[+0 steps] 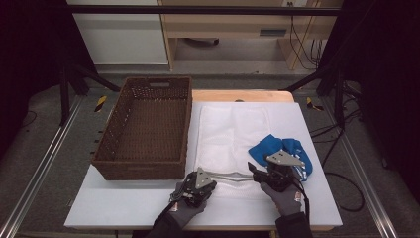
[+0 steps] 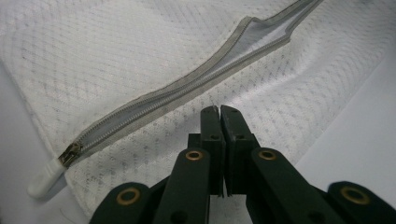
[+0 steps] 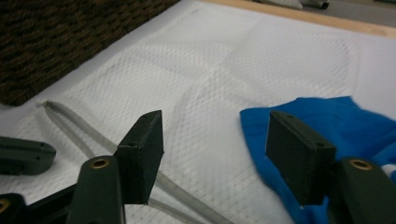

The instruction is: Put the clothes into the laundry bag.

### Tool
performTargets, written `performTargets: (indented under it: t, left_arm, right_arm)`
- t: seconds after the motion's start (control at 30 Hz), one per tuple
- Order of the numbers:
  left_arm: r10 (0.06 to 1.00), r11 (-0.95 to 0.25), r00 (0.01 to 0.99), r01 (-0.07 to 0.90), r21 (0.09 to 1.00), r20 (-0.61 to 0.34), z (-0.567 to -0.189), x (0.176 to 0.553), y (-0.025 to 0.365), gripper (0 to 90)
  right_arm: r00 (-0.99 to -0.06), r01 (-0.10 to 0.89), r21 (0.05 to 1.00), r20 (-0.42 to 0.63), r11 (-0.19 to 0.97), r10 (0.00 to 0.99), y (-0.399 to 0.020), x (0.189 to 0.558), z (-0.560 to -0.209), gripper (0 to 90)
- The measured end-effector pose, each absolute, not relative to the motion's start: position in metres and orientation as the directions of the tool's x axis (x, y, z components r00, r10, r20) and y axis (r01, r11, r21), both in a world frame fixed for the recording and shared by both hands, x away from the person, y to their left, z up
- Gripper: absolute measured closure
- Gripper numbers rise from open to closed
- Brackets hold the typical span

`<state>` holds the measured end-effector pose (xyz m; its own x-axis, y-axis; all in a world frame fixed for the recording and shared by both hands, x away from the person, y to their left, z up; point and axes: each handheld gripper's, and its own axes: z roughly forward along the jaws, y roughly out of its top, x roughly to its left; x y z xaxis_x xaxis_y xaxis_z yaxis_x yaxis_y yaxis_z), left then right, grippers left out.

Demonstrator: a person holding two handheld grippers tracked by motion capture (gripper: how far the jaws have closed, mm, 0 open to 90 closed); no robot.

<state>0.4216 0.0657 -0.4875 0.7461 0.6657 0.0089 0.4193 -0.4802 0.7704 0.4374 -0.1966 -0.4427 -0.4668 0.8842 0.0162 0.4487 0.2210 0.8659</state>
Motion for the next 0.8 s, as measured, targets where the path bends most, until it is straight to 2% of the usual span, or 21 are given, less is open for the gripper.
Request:
performTargets:
  t: [0.37, 0.73, 0.8]
  left_arm:
    - [0.666, -0.483, 0.746, 0.417, 0.77, 0.014, -0.488, 0.421, 0.065, 88.4]
    - [0.666, -0.48, 0.746, 0.421, 0.77, 0.007, -0.487, 0.422, 0.066, 88.4]
    - [0.666, -0.481, 0.746, 0.42, 0.77, 0.01, -0.488, 0.422, 0.066, 88.4]
  right_arm:
    - [-0.544, 0.511, 0.801, 0.022, 0.311, 0.839, -0.17, 0.437, -0.477, 54.3]
    - [-0.547, 0.512, 0.78, -0.027, 0.36, 0.836, -0.162, 0.443, -0.49, 60.1]
    - [-0.537, 0.519, 0.779, -0.021, 0.351, 0.843, -0.162, 0.444, -0.489, 65.9]
